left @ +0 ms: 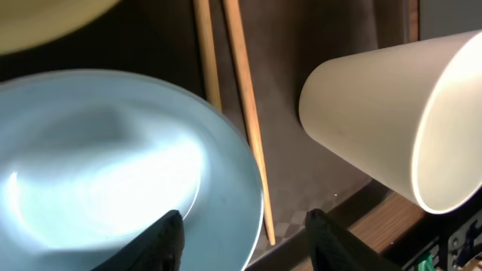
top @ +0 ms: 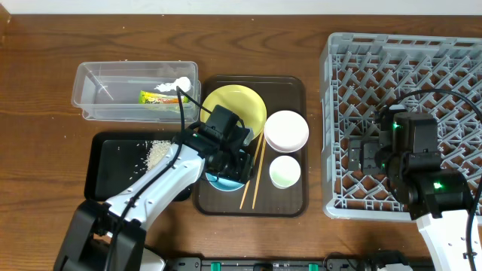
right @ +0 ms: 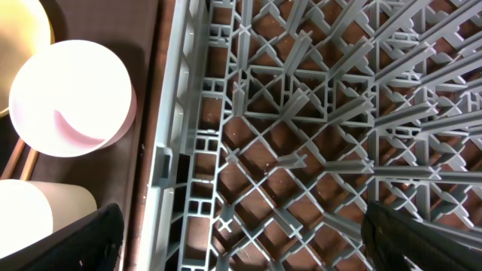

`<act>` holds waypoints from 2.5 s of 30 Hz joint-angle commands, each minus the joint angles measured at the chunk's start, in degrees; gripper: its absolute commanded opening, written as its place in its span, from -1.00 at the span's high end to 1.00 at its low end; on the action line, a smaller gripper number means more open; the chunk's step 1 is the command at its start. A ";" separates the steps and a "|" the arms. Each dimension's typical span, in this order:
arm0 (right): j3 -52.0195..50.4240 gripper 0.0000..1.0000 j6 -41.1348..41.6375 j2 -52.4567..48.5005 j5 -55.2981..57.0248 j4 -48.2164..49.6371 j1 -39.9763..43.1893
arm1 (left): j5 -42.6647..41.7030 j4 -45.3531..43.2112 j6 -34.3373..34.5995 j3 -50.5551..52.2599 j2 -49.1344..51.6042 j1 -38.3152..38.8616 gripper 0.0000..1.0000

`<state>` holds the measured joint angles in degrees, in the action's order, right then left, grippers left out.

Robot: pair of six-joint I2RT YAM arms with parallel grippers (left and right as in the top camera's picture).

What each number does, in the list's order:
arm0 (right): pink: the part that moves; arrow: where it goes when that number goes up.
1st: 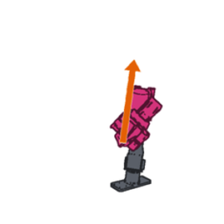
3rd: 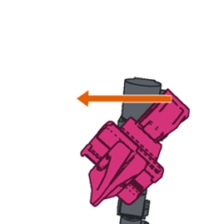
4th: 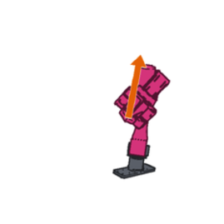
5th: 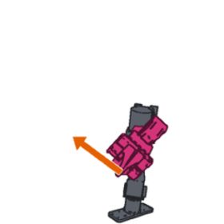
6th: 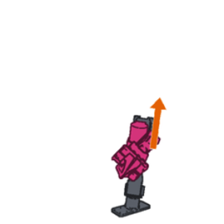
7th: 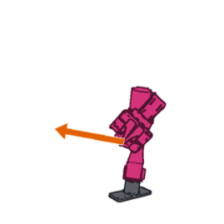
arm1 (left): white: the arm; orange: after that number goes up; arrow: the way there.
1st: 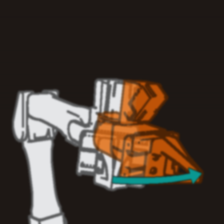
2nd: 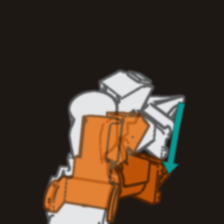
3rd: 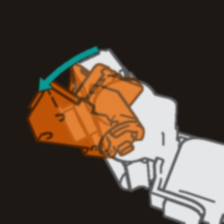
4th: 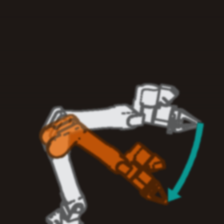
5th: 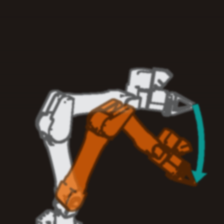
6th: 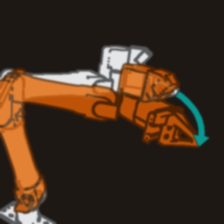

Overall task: Sort waste into correct bins and load items into the dishwasher rack
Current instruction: 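Set the empty blue bowl back on the brown tray with the left gripper, then grasp the white cup with the left gripper and lift it, then pass the white cup from the left gripper to the right gripper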

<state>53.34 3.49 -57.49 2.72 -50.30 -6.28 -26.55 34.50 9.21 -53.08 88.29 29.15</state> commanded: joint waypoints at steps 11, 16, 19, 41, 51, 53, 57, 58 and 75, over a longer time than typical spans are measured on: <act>0.96 -0.98 0.74 0.20 -0.17 -0.07 0.33 | 0.68 -2.97 0.11 -5.97 -6.73 1.73 -0.18; 0.96 -0.99 0.74 0.20 -0.17 -0.04 0.33 | 0.72 -4.31 0.13 -5.97 -2.80 5.46 -0.18; 0.96 -0.99 0.74 0.20 -0.17 -0.11 0.33 | 0.70 -5.27 0.15 -5.97 0.57 7.32 -0.18; 0.96 -0.98 7.30 0.20 8.41 6.43 0.33 | 1.16 -5.25 5.68 -8.92 -4.33 4.79 0.88; 0.90 -0.99 -2.36 -3.34 -28.06 9.86 0.20 | -14.01 -12.74 29.49 -8.92 -6.62 -17.64 0.88; 0.87 -0.99 -7.02 -4.98 -38.05 9.03 0.20 | -29.24 -19.04 29.53 -8.92 -3.41 -20.17 0.88; 0.87 -0.98 -15.34 -8.66 -50.47 8.11 0.20 | -50.90 -29.33 35.12 -8.92 3.65 -20.98 0.88; 0.85 -0.98 -16.63 -9.70 -52.30 8.22 0.20 | -52.98 -29.83 36.15 -8.92 5.05 -20.65 0.88; 0.87 -0.98 -17.92 -17.86 -66.60 27.43 0.20 | -59.17 -33.75 36.79 -8.92 10.71 -10.29 0.88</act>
<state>53.52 -13.34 -75.37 -58.35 -23.83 -6.28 -83.05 0.99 45.45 -61.60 99.29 18.31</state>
